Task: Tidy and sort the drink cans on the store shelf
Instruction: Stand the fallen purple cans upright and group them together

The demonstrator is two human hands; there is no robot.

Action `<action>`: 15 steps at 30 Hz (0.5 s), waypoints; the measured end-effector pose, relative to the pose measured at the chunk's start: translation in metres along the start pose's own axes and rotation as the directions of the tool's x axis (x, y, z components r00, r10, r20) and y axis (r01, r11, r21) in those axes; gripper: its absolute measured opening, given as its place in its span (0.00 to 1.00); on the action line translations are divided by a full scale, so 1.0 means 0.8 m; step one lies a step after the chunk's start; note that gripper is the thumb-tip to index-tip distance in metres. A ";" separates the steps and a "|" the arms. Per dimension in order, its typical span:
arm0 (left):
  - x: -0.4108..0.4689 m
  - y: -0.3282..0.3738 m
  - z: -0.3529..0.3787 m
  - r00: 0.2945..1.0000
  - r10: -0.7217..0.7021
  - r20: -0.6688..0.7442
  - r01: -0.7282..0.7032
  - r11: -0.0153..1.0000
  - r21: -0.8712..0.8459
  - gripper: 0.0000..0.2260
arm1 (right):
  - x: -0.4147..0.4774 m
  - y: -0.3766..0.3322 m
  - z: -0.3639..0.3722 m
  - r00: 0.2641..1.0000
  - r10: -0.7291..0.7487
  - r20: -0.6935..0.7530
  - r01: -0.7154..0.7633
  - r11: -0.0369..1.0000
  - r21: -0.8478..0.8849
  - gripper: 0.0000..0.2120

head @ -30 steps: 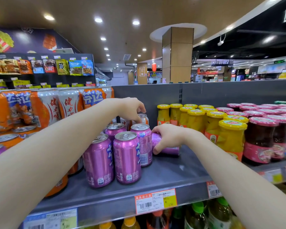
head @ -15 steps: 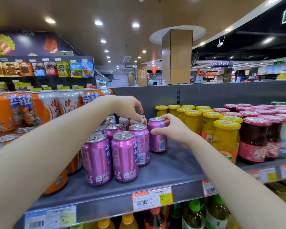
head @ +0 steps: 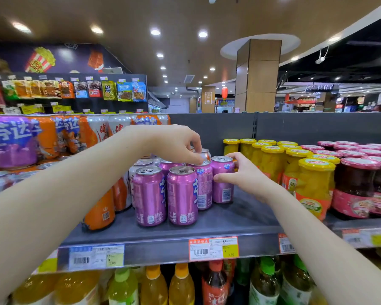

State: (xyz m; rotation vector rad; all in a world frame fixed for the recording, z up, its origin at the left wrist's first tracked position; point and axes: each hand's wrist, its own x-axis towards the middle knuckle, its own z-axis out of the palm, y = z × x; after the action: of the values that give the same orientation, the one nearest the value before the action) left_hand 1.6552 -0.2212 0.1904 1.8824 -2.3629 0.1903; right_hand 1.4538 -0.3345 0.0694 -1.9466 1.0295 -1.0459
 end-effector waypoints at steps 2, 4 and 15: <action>-0.020 -0.005 0.001 1.000 -0.019 -0.011 0.019 0.999 -0.029 0.18 | -0.006 -0.002 -0.001 1.000 -0.004 -0.003 0.004 1.000 -0.015 0.36; -0.040 -0.013 0.004 0.999 -0.045 -0.028 0.043 0.997 -0.068 0.18 | -0.012 -0.008 -0.002 1.000 0.010 0.016 -0.009 1.000 -0.010 0.39; -0.114 -0.034 0.039 0.923 -0.283 -0.261 0.264 0.959 -0.104 0.19 | -0.090 -0.069 0.072 0.900 -0.339 -0.273 0.317 0.940 -0.125 0.19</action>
State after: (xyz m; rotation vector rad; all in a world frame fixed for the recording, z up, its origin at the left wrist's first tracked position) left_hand 1.7013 -0.1448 0.1450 1.9821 -1.8837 0.3167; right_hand 1.4957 -0.2355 0.0664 -2.1212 0.9211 -1.5393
